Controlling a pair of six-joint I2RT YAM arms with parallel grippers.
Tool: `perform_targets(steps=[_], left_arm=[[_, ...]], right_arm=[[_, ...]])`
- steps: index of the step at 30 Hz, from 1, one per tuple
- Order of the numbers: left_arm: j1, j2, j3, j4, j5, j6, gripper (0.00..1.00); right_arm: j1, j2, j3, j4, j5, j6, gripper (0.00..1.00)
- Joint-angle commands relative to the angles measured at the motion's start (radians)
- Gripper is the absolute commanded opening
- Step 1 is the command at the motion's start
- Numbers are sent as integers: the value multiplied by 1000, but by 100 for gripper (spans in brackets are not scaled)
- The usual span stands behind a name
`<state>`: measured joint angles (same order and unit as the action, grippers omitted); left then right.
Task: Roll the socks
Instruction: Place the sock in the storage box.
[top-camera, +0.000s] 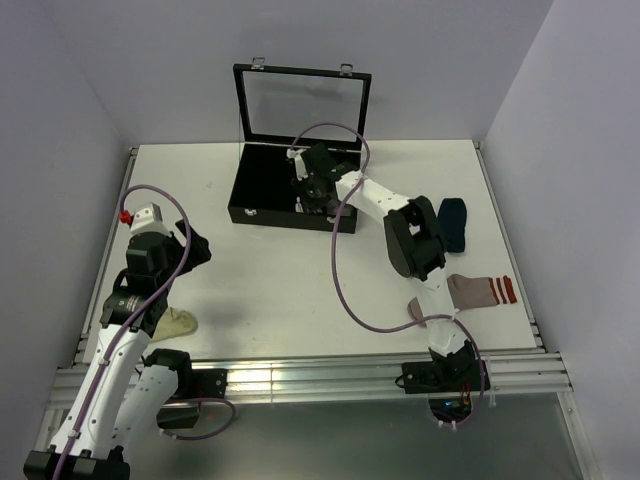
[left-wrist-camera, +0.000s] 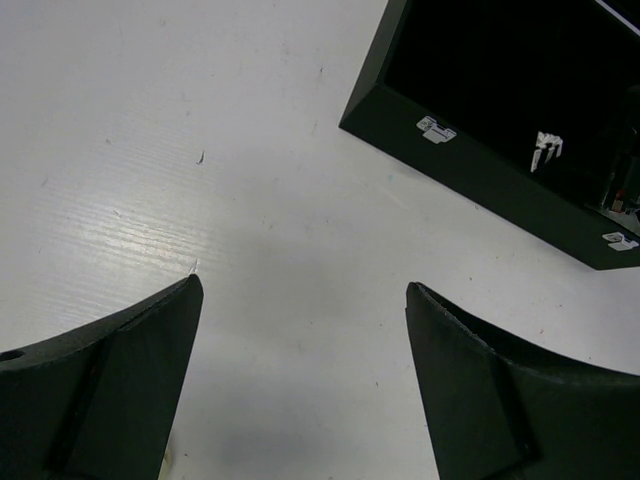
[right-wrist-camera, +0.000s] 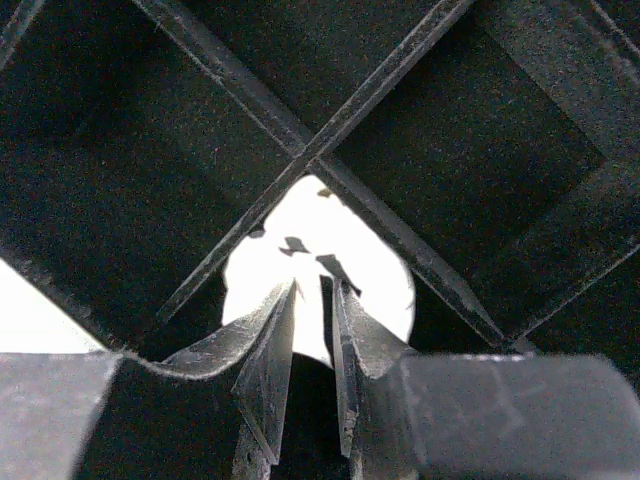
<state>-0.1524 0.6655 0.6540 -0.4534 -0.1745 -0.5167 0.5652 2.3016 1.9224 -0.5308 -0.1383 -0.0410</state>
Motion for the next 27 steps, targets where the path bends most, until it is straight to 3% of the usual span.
perform_targets(steps=[1,12,19,22,27], left_arm=[[-4,0,-5,36,-3,10,88],[-4,-7,-8,39,6,12,88],[-4,-30,-8,42,4,9,88],[-4,-41,-8,44,4,7,88],[-4,-46,-8,44,7,6,88]], right_arm=[[7,31,-8,-99,26,13,28],[7,-33,102,-100,-32,12,31],[-10,-244,86,-25,12,61,52],[-25,-350,6,27,74,104,61],[-90,-520,-149,87,181,196,65]])
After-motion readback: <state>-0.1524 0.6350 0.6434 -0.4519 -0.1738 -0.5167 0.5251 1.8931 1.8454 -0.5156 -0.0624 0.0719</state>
